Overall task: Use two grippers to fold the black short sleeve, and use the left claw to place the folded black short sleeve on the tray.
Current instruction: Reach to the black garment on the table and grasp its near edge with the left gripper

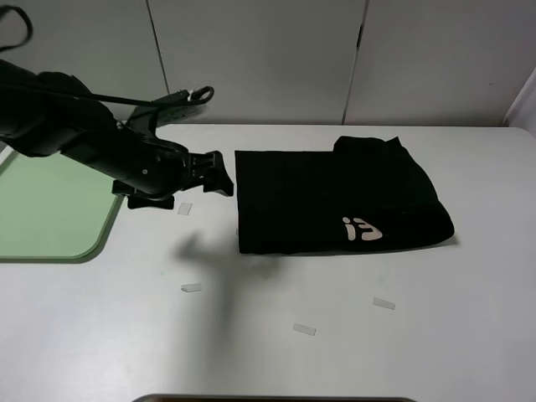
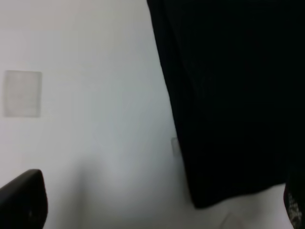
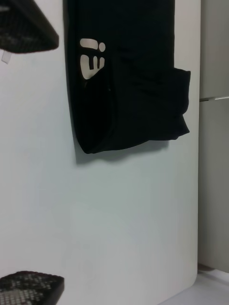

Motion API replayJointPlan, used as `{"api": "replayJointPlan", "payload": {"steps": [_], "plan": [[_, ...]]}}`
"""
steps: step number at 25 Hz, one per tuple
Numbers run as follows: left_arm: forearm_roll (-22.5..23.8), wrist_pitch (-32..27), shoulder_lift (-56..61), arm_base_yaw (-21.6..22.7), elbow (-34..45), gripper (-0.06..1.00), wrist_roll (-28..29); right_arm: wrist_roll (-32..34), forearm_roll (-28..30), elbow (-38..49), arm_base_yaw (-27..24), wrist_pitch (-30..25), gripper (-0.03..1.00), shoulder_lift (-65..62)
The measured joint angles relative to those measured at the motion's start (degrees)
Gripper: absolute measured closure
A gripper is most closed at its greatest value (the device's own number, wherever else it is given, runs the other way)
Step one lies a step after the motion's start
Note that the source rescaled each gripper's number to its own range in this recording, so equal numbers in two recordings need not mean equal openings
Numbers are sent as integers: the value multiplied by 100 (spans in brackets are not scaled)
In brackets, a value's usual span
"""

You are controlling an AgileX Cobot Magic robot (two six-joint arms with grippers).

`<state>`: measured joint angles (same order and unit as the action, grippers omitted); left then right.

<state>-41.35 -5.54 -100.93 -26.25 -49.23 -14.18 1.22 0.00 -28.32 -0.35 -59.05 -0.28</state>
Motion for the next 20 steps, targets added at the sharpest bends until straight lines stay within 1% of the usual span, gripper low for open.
{"api": "replayJointPlan", "payload": {"steps": [4,10,14,20], "plan": [[-88,431,-294,-253,-64,-5,5,0,0,0,0,0,-3,0],[-112,554,-800,-397,-578,-5,22,0,0,0,0,0,-3,0],[-123,489,-1103,-414,-911,-5,44,0,0,0,0,0,-3,0],[-123,472,-1416,-447,-1128,-5,116,0,0,0,0,0,-3,0]]}}
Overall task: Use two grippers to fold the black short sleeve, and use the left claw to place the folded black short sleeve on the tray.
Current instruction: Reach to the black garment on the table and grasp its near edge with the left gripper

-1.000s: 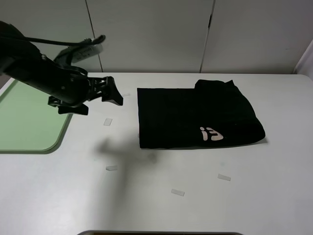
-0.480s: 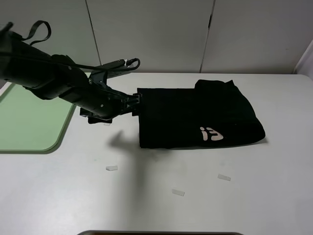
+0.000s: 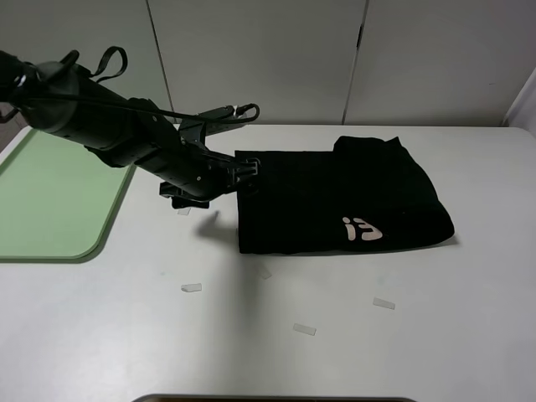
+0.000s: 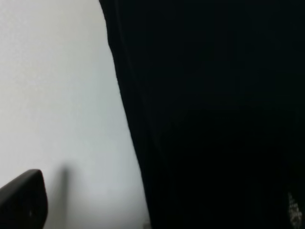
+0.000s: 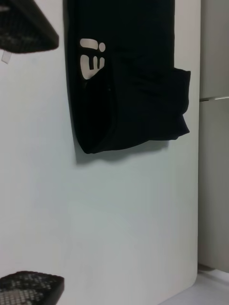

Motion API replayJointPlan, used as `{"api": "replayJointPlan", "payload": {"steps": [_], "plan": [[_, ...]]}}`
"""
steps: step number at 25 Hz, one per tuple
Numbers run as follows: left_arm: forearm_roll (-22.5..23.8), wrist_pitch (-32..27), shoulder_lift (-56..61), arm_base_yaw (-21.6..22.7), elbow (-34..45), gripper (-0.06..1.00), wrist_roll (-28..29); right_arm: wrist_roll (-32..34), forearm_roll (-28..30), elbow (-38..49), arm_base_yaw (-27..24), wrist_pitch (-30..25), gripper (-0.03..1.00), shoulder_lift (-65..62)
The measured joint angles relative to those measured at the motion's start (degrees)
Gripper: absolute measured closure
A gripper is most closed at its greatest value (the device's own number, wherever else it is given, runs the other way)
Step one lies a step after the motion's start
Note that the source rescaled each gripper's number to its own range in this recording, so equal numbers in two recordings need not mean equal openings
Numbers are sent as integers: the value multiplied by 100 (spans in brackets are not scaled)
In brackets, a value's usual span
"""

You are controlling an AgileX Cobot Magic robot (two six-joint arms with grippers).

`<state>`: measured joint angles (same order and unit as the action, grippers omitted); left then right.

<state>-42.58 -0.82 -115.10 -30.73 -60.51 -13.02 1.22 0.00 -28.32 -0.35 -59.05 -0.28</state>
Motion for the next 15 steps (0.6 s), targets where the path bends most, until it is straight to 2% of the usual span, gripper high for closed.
{"api": "replayJointPlan", "payload": {"steps": [11,15], "plan": [[-2,114,-647,-419,-585,-5,206,0,0,0,0,0,-3,0],[-2,178,-664,-497,-605,0,211,0,-46,0,0,0,-3,0]]}}
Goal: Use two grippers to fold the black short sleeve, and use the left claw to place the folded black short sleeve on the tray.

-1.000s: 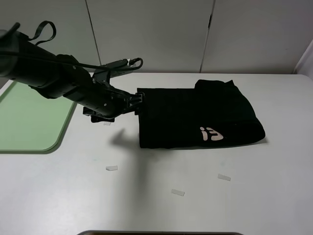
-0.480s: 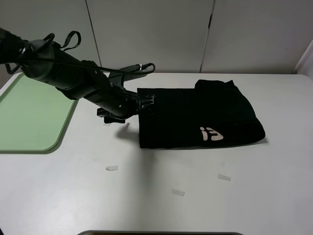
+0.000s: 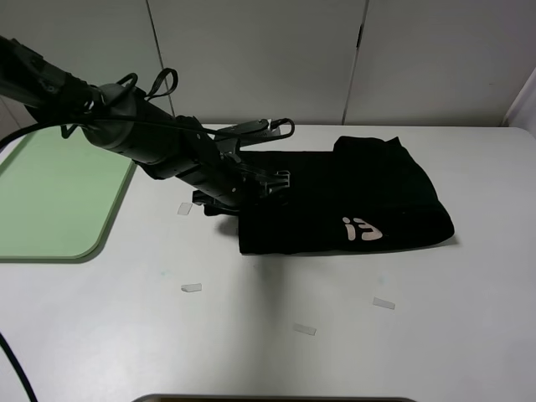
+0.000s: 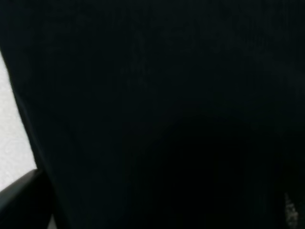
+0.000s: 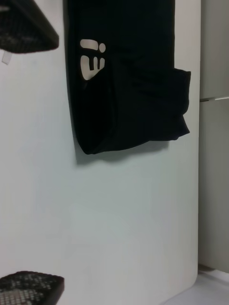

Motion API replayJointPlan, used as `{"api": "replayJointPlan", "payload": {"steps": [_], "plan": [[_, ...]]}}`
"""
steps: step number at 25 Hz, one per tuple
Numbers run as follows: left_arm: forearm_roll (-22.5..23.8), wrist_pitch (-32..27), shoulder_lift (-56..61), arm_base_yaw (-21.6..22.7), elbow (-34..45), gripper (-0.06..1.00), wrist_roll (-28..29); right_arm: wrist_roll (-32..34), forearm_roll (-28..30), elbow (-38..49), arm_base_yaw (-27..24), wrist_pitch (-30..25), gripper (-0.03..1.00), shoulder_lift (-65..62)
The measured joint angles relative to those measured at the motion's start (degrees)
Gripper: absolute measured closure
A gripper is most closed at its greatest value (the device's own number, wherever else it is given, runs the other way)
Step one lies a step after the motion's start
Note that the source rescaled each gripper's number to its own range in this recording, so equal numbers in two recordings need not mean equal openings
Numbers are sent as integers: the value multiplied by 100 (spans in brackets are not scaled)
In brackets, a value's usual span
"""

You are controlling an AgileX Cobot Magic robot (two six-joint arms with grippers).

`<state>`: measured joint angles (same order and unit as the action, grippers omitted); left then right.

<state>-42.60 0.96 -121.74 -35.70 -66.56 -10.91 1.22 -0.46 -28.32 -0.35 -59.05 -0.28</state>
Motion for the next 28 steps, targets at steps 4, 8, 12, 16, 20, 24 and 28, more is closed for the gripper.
{"api": "replayJointPlan", "payload": {"steps": [4,8,12,16,20,24,28], "plan": [[0,-5,-28,0,0,17,14,0,-13,0,0,0,-3,0],[0,-24,-65,0,0,42,14,0,-13,0,0,0,-3,0],[0,-34,-65,0,0,67,14,0,-13,0,0,0,-3,0],[0,-37,-65,0,0,88,14,0,-13,0,0,0,-3,0],[0,-41,-65,0,0,89,14,0,-13,0,0,0,-3,0],[0,-183,-15,0,0,89,19,0,-13,0,0,0,-3,0],[12,-439,216,15,0,89,19,0,-13,0,0,0,-3,0]]}}
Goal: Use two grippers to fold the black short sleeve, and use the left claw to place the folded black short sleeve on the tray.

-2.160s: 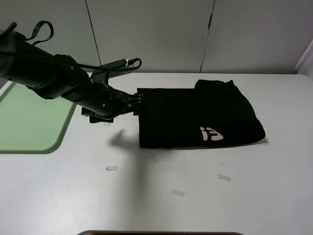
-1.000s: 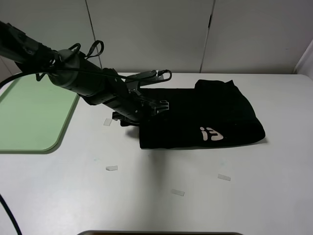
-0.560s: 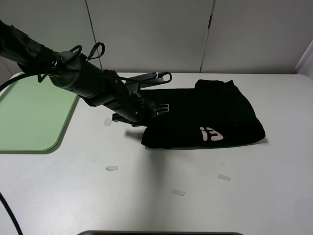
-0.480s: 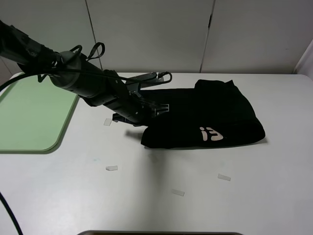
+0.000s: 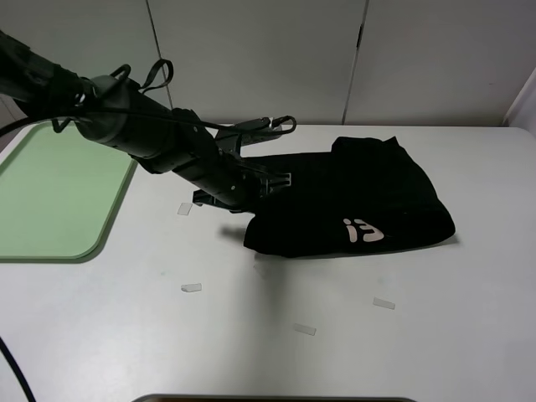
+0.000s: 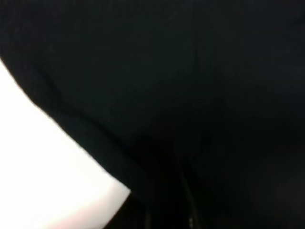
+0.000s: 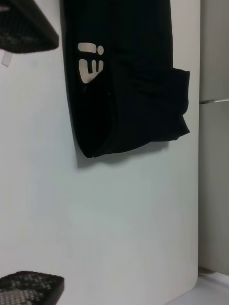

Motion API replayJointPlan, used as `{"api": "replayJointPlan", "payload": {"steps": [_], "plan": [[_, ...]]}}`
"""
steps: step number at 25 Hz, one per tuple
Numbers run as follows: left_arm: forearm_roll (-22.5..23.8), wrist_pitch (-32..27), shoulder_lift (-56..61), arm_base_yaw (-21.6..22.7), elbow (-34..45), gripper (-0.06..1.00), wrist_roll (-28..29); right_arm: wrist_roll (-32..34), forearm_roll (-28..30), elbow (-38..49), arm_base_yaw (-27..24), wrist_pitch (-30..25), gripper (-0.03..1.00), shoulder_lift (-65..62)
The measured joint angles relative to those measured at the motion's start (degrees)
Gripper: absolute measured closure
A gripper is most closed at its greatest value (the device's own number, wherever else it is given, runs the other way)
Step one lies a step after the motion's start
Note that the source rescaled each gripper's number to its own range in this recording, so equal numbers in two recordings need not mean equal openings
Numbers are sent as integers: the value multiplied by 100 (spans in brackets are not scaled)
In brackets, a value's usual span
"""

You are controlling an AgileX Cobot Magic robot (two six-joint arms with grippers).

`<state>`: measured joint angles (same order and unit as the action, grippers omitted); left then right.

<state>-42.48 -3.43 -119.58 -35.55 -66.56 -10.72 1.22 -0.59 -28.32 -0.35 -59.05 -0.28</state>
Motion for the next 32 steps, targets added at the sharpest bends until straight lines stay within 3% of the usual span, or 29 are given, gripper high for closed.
{"api": "replayJointPlan", "payload": {"steps": [8,16,27,32], "plan": [[238,-844,386,255,0,89,-6,0,-4,0,0,0,-3,0],[1388,-1933,794,429,0,89,31,0,-4,0,0,0,-3,0],[3097,-3310,1633,599,0,89,523,0,-18,0,0,0,-3,0],[3553,-3788,2116,600,0,89,643,0,-18,0,0,0,-3,0]]}}
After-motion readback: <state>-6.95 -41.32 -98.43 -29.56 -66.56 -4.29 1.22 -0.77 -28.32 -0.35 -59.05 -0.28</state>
